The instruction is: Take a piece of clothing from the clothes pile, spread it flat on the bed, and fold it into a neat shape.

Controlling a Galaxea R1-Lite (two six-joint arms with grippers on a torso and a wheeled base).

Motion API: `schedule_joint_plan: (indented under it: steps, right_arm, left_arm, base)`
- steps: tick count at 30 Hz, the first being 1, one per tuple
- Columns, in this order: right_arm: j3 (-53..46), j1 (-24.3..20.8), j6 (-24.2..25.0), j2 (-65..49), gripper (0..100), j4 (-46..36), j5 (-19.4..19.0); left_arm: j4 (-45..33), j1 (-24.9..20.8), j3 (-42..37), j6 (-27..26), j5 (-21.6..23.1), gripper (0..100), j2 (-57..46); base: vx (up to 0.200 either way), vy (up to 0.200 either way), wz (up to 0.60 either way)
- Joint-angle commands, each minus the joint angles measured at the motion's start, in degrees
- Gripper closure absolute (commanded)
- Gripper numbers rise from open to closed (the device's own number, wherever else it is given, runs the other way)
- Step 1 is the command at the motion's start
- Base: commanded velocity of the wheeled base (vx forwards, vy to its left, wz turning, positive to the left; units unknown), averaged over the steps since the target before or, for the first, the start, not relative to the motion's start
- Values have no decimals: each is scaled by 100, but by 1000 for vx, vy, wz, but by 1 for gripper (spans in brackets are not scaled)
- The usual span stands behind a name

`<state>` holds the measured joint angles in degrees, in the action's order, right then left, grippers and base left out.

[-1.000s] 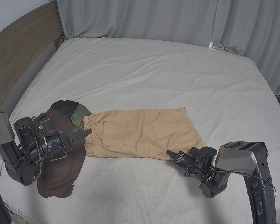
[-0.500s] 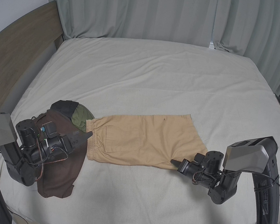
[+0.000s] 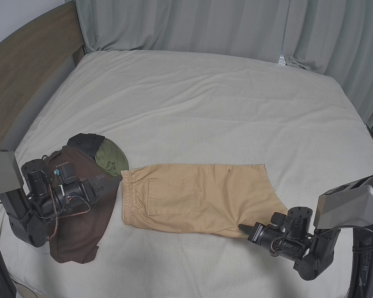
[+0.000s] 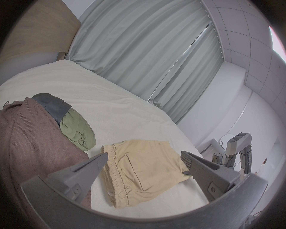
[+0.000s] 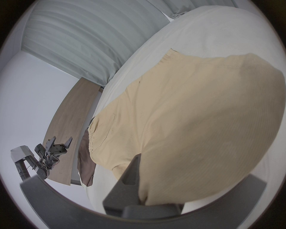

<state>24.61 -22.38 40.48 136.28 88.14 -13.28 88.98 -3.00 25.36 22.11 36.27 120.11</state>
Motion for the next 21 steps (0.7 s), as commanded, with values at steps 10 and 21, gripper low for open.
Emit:
schedule_joint_plan:
  steps: [10, 21]
  right_arm:
    - [-1169, -3, -515, -576, 100, 2, 18]
    - [-1582, 6, -621, -559, 100, 2, 27]
  left_arm:
    - [14, 54, 4, -5, 38, 0, -6]
    - [14, 54, 13, 91, 126, 0, -6]
  base:
    - [0, 0, 0]
    - [0, 0, 0]
